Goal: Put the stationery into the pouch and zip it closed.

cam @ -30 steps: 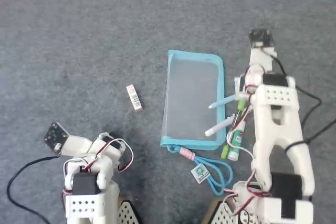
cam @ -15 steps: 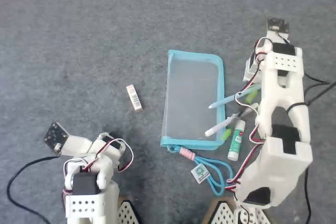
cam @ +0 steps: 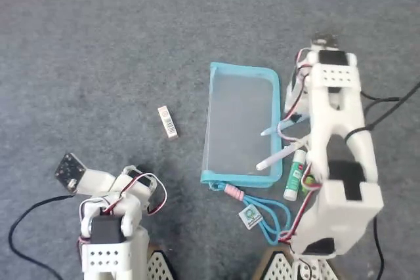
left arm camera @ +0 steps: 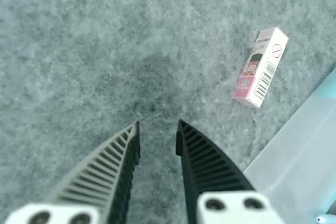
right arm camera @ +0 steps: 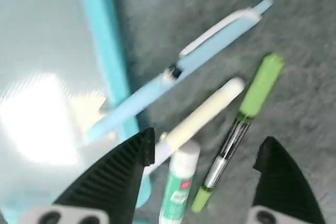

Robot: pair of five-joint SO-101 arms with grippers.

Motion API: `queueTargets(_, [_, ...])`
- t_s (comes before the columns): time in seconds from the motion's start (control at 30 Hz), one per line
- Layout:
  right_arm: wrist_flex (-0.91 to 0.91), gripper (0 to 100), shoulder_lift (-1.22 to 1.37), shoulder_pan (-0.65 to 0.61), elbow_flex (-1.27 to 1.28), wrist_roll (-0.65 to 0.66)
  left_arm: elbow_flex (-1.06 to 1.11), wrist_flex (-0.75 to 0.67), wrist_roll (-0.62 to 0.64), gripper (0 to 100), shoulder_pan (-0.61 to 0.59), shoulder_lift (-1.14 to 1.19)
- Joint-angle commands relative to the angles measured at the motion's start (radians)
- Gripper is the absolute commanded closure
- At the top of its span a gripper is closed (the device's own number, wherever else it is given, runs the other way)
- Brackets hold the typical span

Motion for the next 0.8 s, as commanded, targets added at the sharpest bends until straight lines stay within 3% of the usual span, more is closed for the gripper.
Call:
queueTargets(0.0, [-0.125,73.0,-0.174,-0.016,0.203,0.052,-0.013,-0.009,-0.011,89,-0.008,0.002])
queueTargets(0.27, [-0.315,73.1,-0.427,-0.004,0.635,0.074,-0.013,-0.009,-0.011,89,-0.009,0.002])
queueTargets(0.57, [-0.541,73.4,-0.332,0.008,0.830,0.074,-0.013,-0.009,-0.011,89,-0.009,0.002])
queueTargets(0.77, [-0.541,90.8,-0.262,0.104,0.749,0.072,-0.013,-0.009,-0.011,89,-0.009,0.002])
